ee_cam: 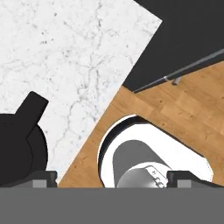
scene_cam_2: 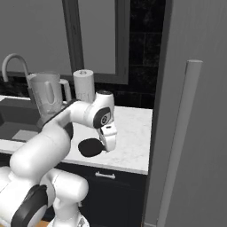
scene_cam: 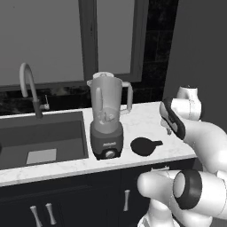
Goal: Close the lid blender by securely placing the lid on top.
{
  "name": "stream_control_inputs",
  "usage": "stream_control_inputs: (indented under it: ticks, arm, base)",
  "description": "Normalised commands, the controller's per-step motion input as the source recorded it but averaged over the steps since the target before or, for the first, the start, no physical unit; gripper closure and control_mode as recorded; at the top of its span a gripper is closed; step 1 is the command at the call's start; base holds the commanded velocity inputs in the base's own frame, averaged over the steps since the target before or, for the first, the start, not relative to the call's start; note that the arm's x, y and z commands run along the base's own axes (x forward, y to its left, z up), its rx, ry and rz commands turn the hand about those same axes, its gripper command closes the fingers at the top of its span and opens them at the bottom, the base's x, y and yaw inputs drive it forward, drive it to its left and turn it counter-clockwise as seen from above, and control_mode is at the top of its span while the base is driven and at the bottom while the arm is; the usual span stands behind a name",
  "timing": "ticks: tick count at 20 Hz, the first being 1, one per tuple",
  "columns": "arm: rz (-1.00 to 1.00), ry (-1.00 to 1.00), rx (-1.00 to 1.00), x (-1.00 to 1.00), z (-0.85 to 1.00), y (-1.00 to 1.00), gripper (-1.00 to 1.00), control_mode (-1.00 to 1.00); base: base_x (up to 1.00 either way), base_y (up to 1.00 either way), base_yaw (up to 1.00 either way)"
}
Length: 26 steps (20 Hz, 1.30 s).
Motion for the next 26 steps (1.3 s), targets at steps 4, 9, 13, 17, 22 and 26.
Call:
stream_control_inputs:
  ticks: [4,9,13,17,22,26]
  arm:
    - [-0.04,0.06,0.2,0.07,-0.36,-0.02,-1.0,-1.0]
    - [0.0,0.0,0.06,0.08,-0.1,0.0,-1.0,-1.0]
    - [0.0,0.0,0.0,0.2,0.0,0.0,-1.0,-1.0]
    - [0.0,0.0,0.0,0.03,-0.13,0.07,-1.0,-1.0]
    - [0.0,0.0,0.01,0.01,-0.23,0.15,-1.0,-1.0]
    - [0.0,0.0,0.01,0.04,-0.22,0.31,-1.0,-1.0]
  base:
    - [0.0,0.0,0.0]
    - [0.0,0.0,0.0]
    - [0.0,0.0,0.0]
    - [0.0,0.0,0.0]
    - [0.0,0.0,0.0]
    - [0.0,0.0,0.0]
